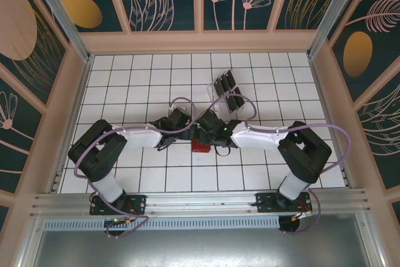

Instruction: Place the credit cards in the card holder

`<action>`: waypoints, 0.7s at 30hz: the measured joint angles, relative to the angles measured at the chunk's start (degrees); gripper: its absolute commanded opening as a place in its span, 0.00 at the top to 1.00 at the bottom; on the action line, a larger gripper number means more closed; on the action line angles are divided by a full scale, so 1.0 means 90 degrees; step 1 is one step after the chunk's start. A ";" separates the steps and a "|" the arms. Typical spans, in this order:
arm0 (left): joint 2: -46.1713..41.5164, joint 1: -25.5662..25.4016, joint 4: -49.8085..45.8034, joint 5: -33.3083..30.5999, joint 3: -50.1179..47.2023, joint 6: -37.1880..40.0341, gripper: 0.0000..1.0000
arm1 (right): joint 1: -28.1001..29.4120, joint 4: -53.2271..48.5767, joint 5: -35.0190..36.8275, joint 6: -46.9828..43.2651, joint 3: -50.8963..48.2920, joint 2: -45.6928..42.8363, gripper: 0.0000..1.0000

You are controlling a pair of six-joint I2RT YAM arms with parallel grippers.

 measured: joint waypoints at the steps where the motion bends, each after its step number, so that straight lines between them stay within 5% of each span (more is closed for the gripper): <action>1: 0.0000 0.0000 0.0000 0.0000 0.0000 0.0000 0.02 | 0.0017 -0.0017 0.0017 -0.0002 0.0007 0.0039 0.58; 13: 0.0049 0.0000 0.0073 0.0046 -0.0005 0.0000 0.01 | 0.0027 -0.0114 0.0231 -0.0134 0.0124 0.0209 0.65; 21: 0.0049 0.0000 0.0075 0.0046 -0.0005 0.0002 0.01 | 0.0027 -0.0206 0.0386 -0.0238 0.0165 0.0231 0.84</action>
